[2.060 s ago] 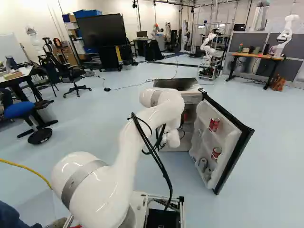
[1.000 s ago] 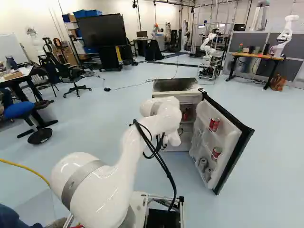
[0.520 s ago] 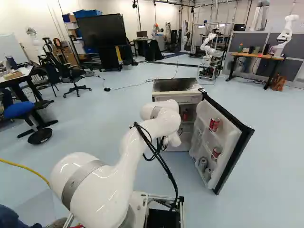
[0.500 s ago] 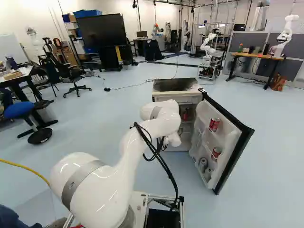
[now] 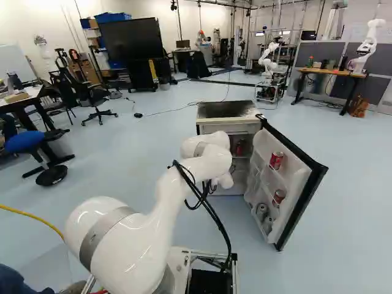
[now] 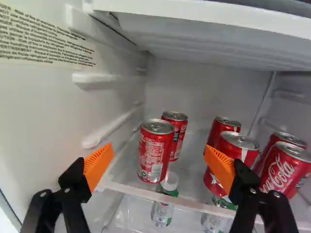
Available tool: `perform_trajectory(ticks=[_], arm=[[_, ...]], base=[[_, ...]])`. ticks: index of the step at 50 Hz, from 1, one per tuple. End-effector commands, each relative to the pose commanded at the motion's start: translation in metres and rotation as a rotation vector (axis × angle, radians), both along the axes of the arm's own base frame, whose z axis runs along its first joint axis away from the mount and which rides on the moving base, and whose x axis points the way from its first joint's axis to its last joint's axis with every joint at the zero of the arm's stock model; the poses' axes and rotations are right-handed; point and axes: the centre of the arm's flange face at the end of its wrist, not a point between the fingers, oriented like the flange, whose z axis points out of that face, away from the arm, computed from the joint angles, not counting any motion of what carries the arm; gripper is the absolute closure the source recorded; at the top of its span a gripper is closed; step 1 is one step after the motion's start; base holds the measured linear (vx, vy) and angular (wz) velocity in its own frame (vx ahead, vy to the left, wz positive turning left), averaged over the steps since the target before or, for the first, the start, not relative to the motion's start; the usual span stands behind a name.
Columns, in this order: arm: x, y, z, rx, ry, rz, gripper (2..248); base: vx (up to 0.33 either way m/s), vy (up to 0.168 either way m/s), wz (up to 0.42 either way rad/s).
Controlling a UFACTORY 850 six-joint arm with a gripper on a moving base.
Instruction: Grab a drink from the fridge
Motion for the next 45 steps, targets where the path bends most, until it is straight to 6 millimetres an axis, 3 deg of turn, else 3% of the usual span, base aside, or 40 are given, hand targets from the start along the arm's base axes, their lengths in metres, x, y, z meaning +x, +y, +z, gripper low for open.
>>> perform_trajectory(ticks=[26,27,32,33,37,38,42,43,45], arm=[[0.0052,-0.0005,-0.0066,-0.017,0.028,-0.004,3],[0.0054,-0.0003,-0.0067,-0.017,0.027,-0.004,25],[0.0064,0.0007,-0.007,-0.018,0.025,-0.002,25],[0.0066,0.001,-0.0071,-0.018,0.025,-0.001,64],[0.0077,0.0024,-0.0075,-0.019,0.022,0.001,64],[0.008,0.0027,-0.0076,-0.019,0.022,0.001,102],[0.009,0.0036,-0.0079,-0.02,0.02,0.003,102],[0.0091,0.0038,-0.008,-0.02,0.019,0.003,139],[0.0093,0.004,-0.0081,-0.021,0.019,0.004,139]], base=[[0.0,0.0,0.0],[0.0,0.0,0.0],[0.0,0.0,0.0],[0.0,0.0,0.0],[0.0,0.0,0.0],[0.0,0.0,0.0],[0.0,0.0,0.0],[0.0,0.0,0.0],[0.0,0.0,0.0]])
